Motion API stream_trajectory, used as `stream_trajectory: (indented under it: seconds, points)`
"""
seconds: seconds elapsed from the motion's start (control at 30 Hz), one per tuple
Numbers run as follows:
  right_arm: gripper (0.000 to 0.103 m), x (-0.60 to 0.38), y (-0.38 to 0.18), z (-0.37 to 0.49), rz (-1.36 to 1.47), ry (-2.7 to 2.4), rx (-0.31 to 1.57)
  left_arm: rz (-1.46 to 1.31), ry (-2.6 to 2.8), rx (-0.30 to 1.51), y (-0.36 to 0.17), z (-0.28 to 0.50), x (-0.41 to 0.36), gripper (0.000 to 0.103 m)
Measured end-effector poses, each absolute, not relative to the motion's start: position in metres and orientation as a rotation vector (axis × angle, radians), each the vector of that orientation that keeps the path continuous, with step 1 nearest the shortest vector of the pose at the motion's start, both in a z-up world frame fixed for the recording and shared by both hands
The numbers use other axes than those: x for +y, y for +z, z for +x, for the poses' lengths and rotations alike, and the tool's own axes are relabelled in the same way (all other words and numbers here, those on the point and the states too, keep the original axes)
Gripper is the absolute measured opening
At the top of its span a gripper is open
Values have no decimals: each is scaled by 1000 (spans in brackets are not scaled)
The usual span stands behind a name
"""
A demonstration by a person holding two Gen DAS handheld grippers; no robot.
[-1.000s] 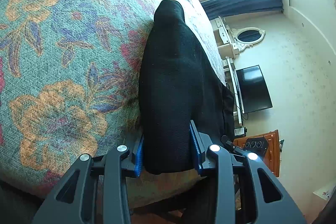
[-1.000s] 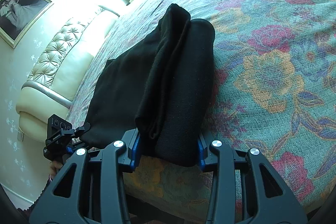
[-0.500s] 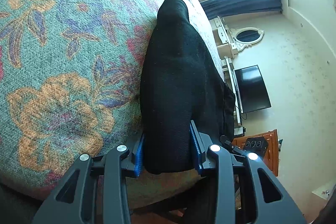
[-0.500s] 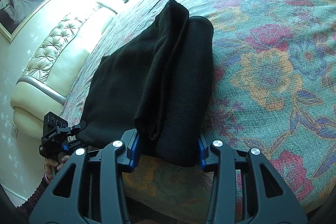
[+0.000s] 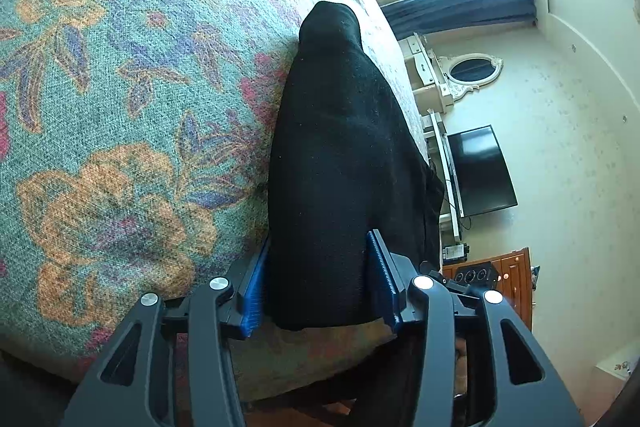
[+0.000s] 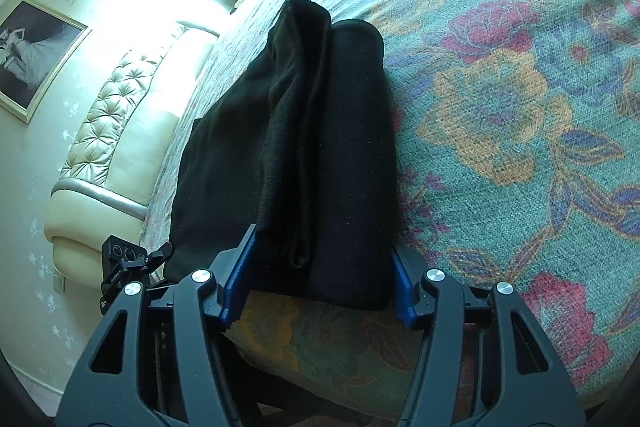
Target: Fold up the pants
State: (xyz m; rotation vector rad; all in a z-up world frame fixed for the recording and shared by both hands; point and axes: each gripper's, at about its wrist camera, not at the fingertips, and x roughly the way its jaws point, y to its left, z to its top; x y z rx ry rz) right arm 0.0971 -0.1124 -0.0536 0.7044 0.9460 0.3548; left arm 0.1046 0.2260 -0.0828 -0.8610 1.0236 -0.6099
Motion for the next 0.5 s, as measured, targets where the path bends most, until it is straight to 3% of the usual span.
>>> stream_trajectory:
  seconds: [0.1, 0.17, 0.5]
  points:
    - [64, -114, -52, 94, 694, 343, 940, -779, -586, 1005, -74, 99, 221, 58]
    - [67, -117, -52, 90, 701, 336, 937, -694, -556, 990, -65, 93, 216, 71]
    - [75, -132, -48, 75, 669, 244, 932, -456, -392, 940, -49, 67, 202, 83]
